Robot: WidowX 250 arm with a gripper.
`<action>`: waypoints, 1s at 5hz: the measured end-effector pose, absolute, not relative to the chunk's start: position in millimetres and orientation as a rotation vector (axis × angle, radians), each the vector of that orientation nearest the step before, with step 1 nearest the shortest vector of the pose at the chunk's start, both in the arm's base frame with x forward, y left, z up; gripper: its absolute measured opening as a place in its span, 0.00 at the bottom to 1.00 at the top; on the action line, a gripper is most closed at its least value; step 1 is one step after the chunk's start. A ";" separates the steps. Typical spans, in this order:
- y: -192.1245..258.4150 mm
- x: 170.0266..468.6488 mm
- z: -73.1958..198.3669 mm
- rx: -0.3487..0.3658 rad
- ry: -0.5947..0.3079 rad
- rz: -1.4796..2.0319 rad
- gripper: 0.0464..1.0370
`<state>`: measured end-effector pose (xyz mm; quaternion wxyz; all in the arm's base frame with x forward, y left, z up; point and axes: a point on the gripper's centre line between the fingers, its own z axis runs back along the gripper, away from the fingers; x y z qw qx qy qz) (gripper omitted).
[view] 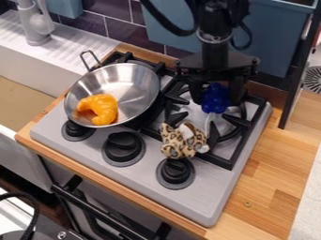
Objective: Move the blue grapes to the right side burner
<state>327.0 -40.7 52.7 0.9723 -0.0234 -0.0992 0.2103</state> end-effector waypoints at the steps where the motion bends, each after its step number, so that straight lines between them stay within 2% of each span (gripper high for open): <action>1: -40.6 328.2 51.5 -0.047 -0.197 0.419 0.77; 2: -37.1 328.2 53.8 -0.058 -0.166 0.432 0.96; 5: -32.5 326.1 58.4 -0.051 -0.138 0.429 0.96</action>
